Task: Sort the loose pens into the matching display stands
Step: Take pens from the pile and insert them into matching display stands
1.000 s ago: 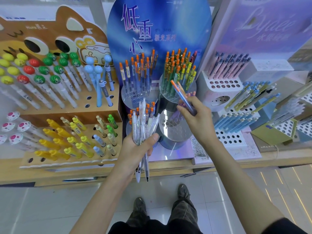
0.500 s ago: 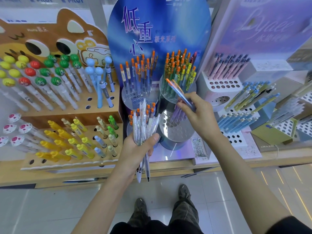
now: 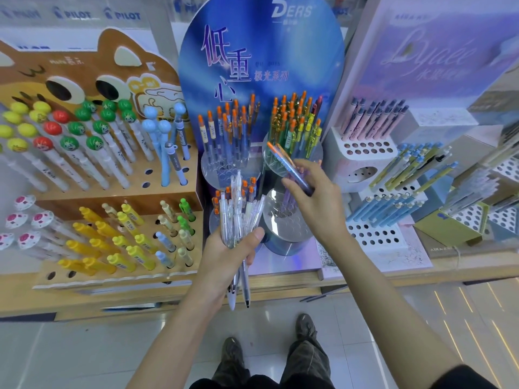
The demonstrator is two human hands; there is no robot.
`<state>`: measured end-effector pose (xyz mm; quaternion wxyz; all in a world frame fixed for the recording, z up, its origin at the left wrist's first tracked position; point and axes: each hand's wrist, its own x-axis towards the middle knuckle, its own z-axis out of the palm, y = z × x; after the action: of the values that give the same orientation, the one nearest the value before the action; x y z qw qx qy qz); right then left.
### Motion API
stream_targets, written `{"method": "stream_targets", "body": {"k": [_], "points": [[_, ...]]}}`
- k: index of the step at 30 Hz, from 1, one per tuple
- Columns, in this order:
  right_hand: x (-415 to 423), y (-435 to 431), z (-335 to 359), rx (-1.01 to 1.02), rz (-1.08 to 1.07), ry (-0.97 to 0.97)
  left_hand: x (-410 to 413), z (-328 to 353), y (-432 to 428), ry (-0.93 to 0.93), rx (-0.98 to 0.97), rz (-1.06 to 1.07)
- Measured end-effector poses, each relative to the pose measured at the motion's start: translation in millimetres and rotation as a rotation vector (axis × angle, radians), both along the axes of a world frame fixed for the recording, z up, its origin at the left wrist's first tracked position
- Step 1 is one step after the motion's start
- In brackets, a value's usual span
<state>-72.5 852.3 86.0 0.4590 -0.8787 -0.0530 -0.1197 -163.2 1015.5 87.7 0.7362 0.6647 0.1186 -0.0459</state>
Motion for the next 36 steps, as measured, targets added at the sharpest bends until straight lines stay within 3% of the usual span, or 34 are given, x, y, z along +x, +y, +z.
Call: {"method": "stream_targets", "body": {"k": [3, 10, 15, 19, 28, 36], "points": [[-1, 0, 5, 0.131, 0.058, 0.034, 1, 0, 3, 0.010, 0.003, 0.009], [4, 3, 9, 0.098, 0.031, 0.012, 2, 0, 11, 0.023, 0.010, 0.029], [-20, 13, 13, 0.288, -0.003, -0.012, -5, 2, 27, 0.036, 0.013, 0.100], [-36, 33, -3, 0.225, -0.002, -0.018, -12, -2, 44, 0.083, 0.023, 0.159], [-42, 51, -32, 0.161, 0.108, 0.160, -19, -8, 64, 0.050, 0.034, 0.181], [-68, 48, -52, 0.327, 0.049, 0.276, -22, -19, 67, 0.032, 0.085, 0.153]]}}
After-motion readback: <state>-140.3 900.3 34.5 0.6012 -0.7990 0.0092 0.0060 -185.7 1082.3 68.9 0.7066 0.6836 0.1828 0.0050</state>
